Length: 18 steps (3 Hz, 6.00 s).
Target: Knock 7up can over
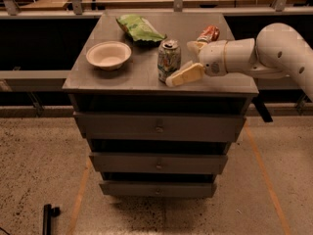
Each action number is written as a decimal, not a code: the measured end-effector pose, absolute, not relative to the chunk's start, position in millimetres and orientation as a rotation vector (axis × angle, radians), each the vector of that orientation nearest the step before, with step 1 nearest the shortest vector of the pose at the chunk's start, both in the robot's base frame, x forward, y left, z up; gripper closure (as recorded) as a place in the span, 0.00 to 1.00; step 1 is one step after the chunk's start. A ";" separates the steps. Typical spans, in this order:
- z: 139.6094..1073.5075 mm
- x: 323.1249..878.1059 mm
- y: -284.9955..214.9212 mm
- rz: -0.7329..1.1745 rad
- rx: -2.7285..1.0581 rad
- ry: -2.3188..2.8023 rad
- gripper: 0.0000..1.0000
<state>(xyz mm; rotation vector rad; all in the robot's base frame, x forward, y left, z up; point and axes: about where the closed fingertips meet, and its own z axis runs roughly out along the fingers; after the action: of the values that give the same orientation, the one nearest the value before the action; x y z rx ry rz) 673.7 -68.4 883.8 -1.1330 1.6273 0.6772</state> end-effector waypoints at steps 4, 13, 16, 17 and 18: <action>883.7 681.8 -42.3 0.666 -1.219 1.591 0.93; 878.9 712.8 -93.2 -0.038 -1.998 2.118 0.36; 873.6 716.7 -86.9 -0.003 -1.960 2.082 0.00; 877.4 717.5 -86.8 0.036 -1.916 2.052 0.00; 901.4 711.6 -100.7 0.083 -1.750 2.010 0.00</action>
Offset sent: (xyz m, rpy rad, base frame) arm 0.0137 0.0167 -0.0135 0.1107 -0.0376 0.0524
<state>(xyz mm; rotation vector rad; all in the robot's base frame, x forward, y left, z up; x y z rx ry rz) 711.6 -100.7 901.4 -1.7503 2.0096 0.0830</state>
